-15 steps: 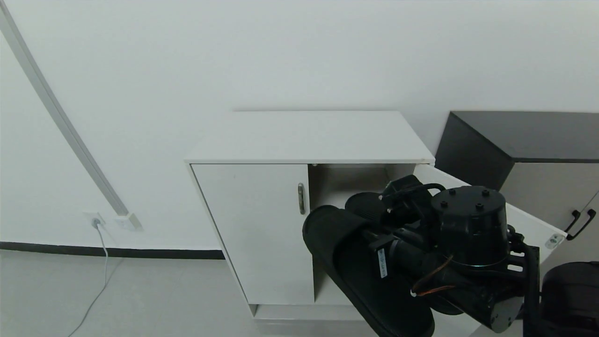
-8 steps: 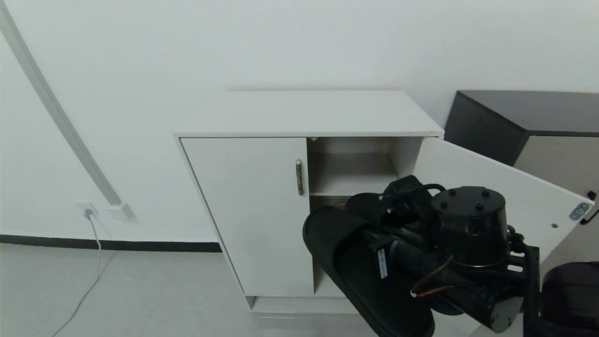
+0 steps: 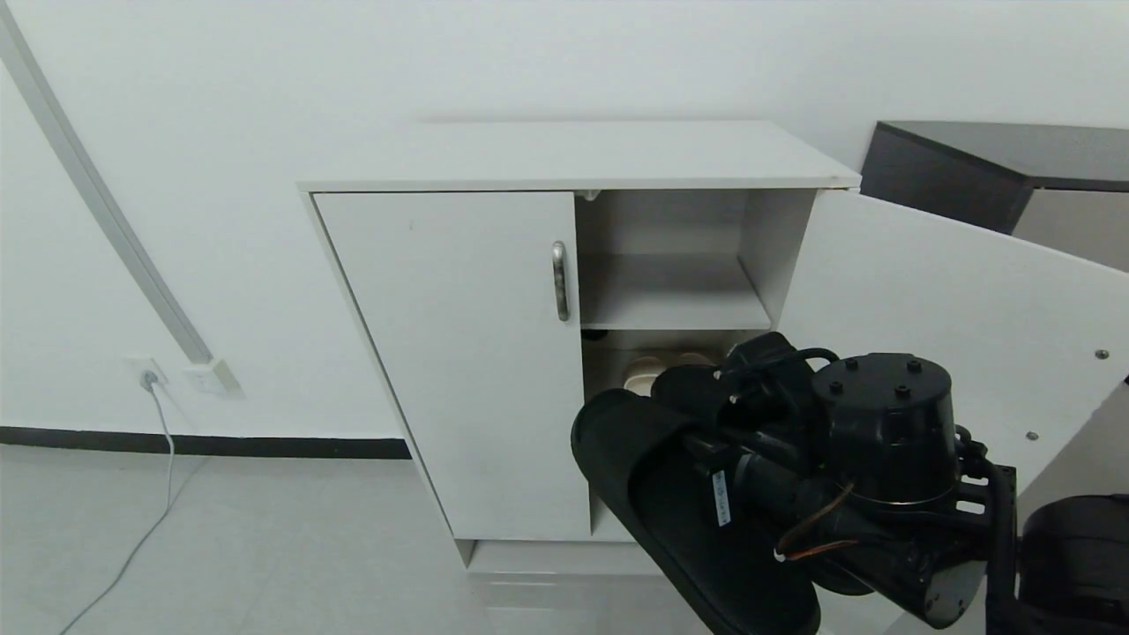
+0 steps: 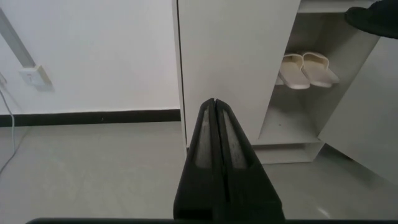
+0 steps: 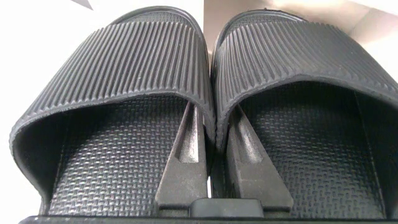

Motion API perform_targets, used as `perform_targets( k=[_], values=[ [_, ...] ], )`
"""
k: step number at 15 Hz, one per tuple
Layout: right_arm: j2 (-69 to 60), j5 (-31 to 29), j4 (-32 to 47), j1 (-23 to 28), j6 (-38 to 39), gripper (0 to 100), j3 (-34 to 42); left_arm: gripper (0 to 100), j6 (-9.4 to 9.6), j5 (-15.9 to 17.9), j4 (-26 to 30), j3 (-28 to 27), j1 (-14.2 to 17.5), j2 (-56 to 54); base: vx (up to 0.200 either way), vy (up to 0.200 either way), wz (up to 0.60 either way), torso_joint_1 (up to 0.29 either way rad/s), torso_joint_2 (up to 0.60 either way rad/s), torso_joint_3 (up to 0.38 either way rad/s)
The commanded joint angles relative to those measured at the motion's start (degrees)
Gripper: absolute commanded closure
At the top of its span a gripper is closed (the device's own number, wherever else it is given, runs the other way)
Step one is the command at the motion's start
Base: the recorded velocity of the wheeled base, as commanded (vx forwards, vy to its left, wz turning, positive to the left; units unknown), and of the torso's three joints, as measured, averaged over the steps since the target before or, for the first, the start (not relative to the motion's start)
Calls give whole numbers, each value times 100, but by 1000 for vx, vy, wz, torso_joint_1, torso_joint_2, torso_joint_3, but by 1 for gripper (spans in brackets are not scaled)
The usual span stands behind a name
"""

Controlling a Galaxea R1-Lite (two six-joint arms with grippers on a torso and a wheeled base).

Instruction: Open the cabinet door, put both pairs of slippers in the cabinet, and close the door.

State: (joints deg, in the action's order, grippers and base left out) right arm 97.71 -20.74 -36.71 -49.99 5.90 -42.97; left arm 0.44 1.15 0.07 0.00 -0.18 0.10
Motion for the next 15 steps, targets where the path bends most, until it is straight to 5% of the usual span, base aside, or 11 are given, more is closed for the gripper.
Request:
perform_targets(
  k=[1,8,15],
  values=[
    [11,-1,-3,-2,-1,100,8,100,-9,-9,1,0,1,8,0,0,0,-100,447,354],
    [11,8,-3,-2,-1,100,34,100,-9,-9,1,0,1,8,0,0,0,-55,423,371],
    [-6,8,-12,-2,-36,100,52,100,-9,-9,1,0,1,8,0,0,0,1,54,49]
  ],
)
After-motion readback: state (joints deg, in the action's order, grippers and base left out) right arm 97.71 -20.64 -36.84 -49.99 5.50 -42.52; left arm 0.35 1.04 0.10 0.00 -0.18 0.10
